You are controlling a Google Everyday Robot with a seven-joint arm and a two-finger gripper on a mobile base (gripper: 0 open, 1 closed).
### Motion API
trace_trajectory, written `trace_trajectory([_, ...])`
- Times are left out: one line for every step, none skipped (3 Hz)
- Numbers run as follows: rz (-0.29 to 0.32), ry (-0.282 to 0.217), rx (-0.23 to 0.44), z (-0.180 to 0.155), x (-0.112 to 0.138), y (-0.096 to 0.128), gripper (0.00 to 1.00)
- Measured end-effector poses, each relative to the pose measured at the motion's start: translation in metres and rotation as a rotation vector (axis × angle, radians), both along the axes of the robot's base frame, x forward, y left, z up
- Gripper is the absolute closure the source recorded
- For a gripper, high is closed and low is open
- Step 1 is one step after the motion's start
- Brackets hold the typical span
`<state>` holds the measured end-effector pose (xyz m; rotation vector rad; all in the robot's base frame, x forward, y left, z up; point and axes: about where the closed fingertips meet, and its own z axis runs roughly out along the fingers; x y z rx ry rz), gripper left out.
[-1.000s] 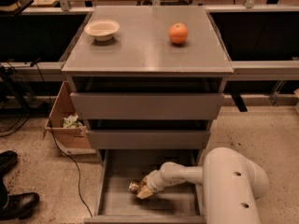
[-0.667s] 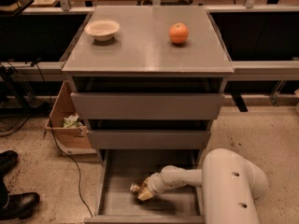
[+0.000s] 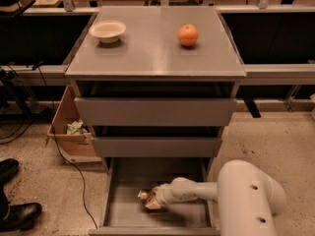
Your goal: Place orange can into bottom drawer
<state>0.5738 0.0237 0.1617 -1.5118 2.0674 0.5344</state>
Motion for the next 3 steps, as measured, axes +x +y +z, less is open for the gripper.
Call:
trace_trajectory([0.000, -0.019, 0.029, 0.009, 0.002, 0.002, 0.15])
trace_trajectory([-0.001, -0.035, 0.055, 0.024, 0.001, 0.003, 0.00])
trace_trajectory([-0.007, -0.040, 0.070, 0.035, -0.001, 0.001, 0.00])
